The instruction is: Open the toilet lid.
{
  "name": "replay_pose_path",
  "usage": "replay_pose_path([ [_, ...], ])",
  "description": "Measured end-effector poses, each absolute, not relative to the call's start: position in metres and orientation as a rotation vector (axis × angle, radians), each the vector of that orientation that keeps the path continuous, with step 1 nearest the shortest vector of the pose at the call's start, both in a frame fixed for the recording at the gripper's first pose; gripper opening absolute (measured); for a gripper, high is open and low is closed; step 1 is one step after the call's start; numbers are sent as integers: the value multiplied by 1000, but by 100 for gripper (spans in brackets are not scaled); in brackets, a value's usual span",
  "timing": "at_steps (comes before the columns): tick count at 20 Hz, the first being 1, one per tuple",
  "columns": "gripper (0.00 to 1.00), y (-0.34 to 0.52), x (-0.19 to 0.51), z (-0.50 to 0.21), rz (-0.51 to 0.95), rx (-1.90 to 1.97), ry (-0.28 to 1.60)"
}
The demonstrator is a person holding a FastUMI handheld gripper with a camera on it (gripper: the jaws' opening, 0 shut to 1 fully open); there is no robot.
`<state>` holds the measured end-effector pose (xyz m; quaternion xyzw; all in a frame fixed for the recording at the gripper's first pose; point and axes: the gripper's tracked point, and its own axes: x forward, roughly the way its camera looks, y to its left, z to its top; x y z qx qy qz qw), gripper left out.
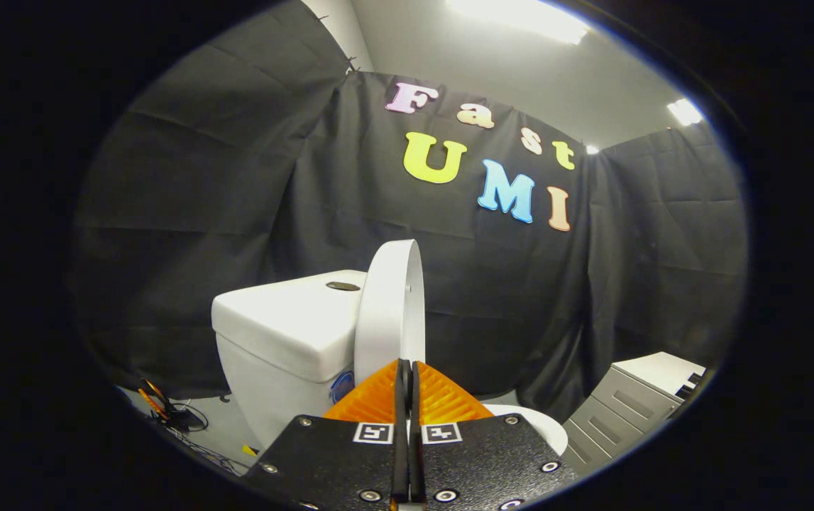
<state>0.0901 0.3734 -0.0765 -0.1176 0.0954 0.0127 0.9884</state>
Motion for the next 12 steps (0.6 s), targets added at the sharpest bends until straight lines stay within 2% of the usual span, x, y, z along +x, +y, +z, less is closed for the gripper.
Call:
replay_pose_path([
  [3, 4, 374, 89, -78, 50, -204, 218],
  [6, 17, 373, 85, -67, 76, -185, 212],
  [10, 88, 369, 73, -47, 126, -182, 204],
  [11, 94, 366, 71, -37, 138, -169, 199],
  [12, 95, 358, 67, -27, 140, -157, 189],
])
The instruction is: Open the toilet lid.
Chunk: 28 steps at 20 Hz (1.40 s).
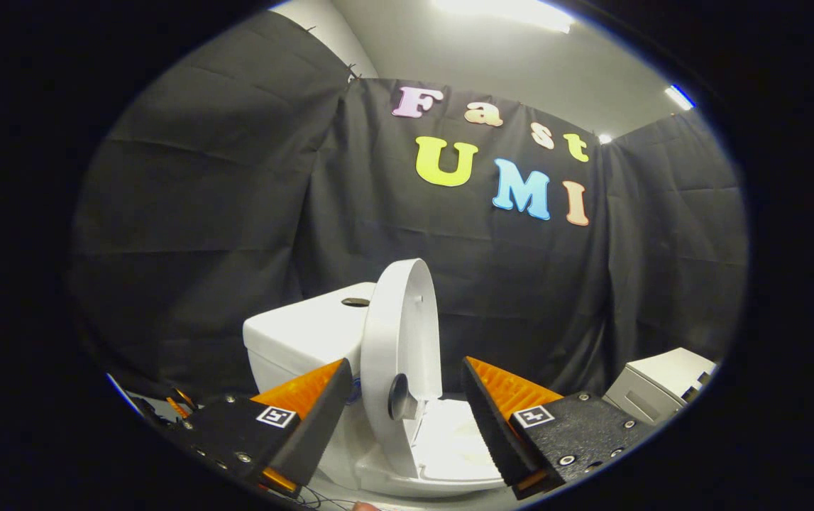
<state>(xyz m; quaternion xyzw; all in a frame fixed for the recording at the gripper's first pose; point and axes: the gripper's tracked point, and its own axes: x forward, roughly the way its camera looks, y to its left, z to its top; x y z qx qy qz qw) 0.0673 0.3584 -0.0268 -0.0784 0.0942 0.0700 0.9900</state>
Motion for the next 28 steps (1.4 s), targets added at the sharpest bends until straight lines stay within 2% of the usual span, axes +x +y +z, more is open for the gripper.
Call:
replay_pose_path([
  [6, 95, 287, 42, 53, 149, -50, 83],
  [13, 95, 182, 6, 97, 104, 22, 9],
  [17, 95, 146, -3, 95, 94, 62, 8],
  [28, 95, 118, 13, 83, 41, -49, 36],
])
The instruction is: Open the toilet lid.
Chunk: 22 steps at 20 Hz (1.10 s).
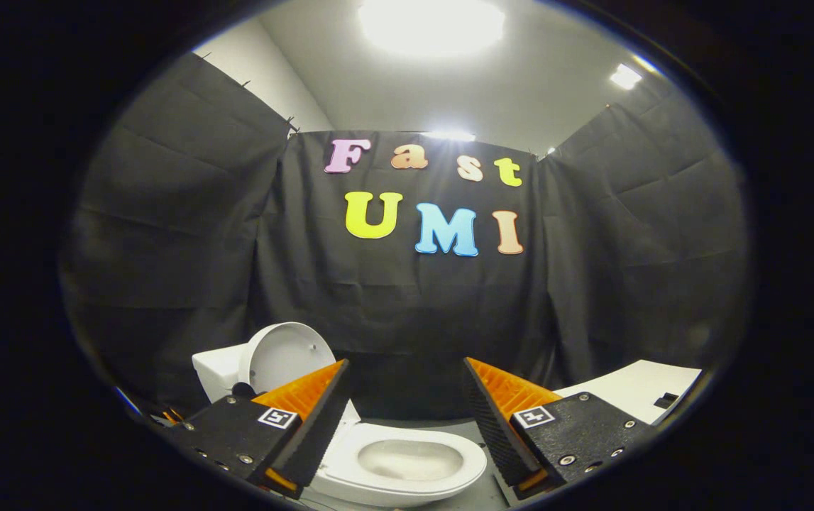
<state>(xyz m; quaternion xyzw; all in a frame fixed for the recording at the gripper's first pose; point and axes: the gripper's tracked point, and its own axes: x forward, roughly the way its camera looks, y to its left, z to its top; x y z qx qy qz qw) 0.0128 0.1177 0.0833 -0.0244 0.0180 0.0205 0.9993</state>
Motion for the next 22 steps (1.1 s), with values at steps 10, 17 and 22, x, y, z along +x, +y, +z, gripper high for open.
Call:
replay_pose_path([
  [10, 95, 57, 14, 115, -17, -54, -15],
  [17, 95, 45, 8, 131, -17, -35, -8],
  [22, 95, 43, 0, 144, 27, 6, -5],
])
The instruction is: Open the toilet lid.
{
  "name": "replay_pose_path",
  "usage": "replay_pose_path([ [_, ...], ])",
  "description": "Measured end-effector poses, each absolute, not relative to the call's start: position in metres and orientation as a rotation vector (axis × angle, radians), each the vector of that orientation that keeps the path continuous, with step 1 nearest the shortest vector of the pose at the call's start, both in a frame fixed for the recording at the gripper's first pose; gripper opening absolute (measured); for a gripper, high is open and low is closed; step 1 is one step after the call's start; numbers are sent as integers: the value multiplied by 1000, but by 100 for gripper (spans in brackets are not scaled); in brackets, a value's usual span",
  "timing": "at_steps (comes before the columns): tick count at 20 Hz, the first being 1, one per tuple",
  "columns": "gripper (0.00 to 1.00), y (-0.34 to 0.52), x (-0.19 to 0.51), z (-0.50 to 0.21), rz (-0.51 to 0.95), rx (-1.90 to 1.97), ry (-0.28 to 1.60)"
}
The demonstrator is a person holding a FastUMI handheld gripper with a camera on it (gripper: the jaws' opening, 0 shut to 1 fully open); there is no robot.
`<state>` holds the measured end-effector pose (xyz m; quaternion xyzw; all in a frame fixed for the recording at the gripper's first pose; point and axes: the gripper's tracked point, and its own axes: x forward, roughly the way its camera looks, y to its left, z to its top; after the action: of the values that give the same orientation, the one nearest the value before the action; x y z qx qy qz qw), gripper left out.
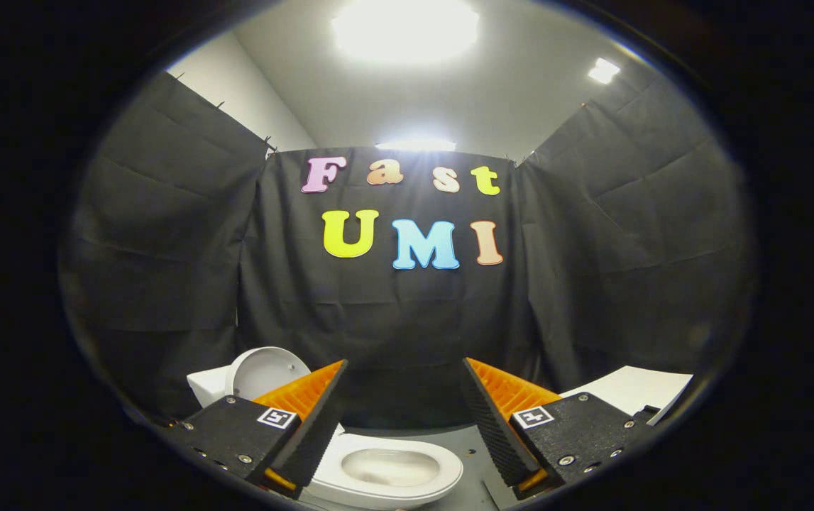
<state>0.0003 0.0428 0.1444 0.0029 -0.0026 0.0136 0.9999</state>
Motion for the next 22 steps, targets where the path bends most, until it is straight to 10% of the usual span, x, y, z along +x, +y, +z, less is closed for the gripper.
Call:
replay_pose_path([
  [22, 95, 46, -7, 160, 55, -16, -25],
])
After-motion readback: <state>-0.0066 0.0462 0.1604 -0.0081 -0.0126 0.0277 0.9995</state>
